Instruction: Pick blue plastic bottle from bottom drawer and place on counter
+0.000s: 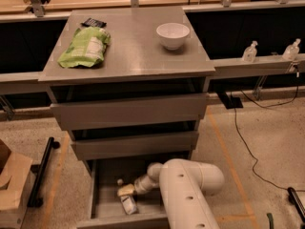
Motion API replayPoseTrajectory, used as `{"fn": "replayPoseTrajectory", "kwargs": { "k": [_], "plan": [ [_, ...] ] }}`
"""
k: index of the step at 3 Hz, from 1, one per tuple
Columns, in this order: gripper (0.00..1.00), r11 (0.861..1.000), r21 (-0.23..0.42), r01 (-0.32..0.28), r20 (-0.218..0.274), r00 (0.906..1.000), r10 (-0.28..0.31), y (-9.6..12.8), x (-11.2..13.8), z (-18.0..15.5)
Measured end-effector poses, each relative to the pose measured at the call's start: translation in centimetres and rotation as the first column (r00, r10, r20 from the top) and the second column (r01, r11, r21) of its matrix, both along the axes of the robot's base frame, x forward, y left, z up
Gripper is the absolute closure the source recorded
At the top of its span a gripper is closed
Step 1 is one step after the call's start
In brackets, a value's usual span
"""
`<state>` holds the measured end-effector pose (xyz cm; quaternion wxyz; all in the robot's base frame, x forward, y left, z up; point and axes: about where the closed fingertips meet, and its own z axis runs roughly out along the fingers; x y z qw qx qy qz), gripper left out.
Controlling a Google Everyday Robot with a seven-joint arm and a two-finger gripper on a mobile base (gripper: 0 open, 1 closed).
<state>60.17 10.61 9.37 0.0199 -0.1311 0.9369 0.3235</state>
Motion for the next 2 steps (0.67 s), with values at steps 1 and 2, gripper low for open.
{"fn": "replayPoseTrajectory", "kwargs": {
  "k": [1, 2],
  "plan": [
    [0.95, 1.000, 0.000, 0.000, 0.000, 1.0000, 0.000, 0.00, 0.00, 0.66],
    [1.00, 1.000, 0.000, 0.000, 0.000, 1.0000, 0.000, 0.00, 0.00, 0.71]
  ]
}}
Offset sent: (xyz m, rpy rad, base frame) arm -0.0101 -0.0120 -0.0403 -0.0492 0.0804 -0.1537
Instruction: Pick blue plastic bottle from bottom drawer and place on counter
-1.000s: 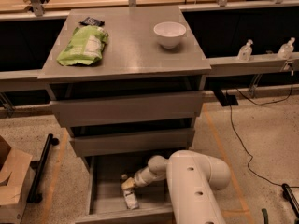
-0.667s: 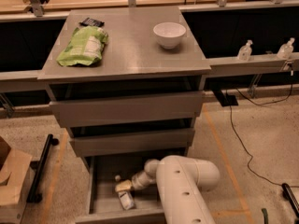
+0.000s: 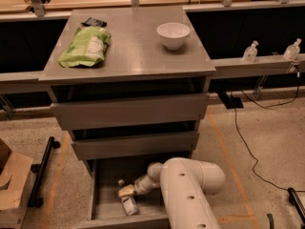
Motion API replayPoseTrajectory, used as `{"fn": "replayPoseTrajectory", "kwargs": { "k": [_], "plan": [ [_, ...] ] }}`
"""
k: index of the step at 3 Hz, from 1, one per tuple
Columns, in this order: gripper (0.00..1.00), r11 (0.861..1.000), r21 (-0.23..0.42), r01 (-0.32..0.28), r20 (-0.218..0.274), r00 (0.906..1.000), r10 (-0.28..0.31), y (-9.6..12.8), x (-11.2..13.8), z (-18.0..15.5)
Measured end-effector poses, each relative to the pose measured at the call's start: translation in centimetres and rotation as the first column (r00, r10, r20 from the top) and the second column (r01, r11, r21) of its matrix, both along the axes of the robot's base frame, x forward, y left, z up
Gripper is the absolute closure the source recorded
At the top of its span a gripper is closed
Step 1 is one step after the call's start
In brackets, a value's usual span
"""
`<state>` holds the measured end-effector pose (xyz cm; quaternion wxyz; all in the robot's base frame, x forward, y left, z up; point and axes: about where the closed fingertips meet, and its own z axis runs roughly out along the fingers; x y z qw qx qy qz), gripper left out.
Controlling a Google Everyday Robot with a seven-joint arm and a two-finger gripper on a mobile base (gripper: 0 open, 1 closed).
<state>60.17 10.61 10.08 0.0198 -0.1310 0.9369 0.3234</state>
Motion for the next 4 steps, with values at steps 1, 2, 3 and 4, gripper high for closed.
{"fn": "replayPoseTrajectory", "kwargs": {
  "k": [1, 2, 3, 4],
  "plan": [
    [1.00, 1.000, 0.000, 0.000, 0.000, 1.0000, 0.000, 0.00, 0.00, 0.00],
    [1.00, 1.000, 0.000, 0.000, 0.000, 1.0000, 0.000, 0.00, 0.00, 0.01],
    [1.00, 1.000, 0.000, 0.000, 0.000, 1.0000, 0.000, -0.01, 0.00, 0.01],
    [1.00, 1.000, 0.000, 0.000, 0.000, 1.0000, 0.000, -0.01, 0.00, 0.01]
  ]
}}
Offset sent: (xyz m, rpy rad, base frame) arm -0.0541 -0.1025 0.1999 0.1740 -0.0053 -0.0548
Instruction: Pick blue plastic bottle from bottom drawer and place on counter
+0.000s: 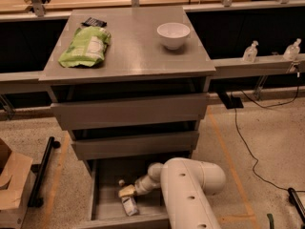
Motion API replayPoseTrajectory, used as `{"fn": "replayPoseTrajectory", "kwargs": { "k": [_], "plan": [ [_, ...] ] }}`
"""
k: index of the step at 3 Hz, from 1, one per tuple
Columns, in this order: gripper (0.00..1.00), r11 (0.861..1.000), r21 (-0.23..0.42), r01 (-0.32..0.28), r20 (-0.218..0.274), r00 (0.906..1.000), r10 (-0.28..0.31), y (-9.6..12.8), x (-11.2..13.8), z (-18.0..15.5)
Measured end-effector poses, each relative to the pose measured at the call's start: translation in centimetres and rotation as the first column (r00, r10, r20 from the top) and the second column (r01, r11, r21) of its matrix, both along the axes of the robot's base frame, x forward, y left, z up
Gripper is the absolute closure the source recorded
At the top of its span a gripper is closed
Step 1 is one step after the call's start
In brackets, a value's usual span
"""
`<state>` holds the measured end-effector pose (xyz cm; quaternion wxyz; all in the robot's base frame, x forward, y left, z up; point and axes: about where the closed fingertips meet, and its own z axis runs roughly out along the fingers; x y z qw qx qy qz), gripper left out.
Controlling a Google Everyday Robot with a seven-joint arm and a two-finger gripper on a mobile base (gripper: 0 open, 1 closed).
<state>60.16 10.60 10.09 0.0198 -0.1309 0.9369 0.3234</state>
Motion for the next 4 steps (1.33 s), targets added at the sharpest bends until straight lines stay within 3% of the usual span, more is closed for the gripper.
{"fn": "replayPoseTrajectory", "kwargs": {
  "k": [1, 4],
  "plan": [
    [0.84, 1.000, 0.000, 0.000, 0.000, 1.0000, 0.000, 0.00, -0.01, -0.01],
    [0.14, 1.000, 0.000, 0.000, 0.000, 1.0000, 0.000, 0.01, -0.02, 0.16]
  ]
}}
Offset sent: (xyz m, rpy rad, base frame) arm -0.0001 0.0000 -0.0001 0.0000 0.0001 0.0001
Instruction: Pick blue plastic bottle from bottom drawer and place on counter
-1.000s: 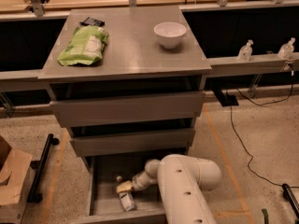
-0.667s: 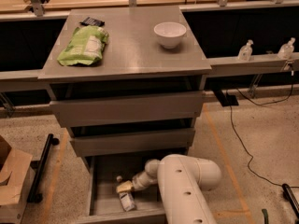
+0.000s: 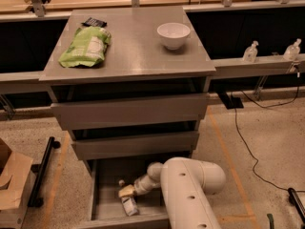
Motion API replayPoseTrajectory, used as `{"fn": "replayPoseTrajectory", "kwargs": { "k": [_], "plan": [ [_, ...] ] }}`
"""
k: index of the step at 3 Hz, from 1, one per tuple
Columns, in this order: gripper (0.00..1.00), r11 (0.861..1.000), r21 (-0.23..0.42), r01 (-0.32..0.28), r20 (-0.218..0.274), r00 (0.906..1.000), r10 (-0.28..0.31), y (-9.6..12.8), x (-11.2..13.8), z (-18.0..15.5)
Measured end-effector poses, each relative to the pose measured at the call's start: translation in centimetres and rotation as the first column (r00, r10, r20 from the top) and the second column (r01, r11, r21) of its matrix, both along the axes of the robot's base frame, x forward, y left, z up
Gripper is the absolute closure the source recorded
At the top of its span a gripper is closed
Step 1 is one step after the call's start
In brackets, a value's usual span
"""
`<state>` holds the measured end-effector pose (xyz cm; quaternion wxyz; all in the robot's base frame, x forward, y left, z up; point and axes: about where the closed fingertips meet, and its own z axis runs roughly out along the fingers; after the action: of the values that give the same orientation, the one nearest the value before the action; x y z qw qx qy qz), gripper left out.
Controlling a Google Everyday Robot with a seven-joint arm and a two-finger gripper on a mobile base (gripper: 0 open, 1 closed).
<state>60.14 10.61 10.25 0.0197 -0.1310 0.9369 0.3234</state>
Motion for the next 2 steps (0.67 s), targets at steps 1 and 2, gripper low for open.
{"fn": "replayPoseTrajectory", "kwargs": {
  "k": [1, 2],
  "plan": [
    [0.14, 1.000, 0.000, 0.000, 0.000, 1.0000, 0.000, 0.0, 0.0, 0.8],
    [0.46, 1.000, 0.000, 0.000, 0.000, 1.0000, 0.000, 0.0, 0.0, 1.9]
  ]
}}
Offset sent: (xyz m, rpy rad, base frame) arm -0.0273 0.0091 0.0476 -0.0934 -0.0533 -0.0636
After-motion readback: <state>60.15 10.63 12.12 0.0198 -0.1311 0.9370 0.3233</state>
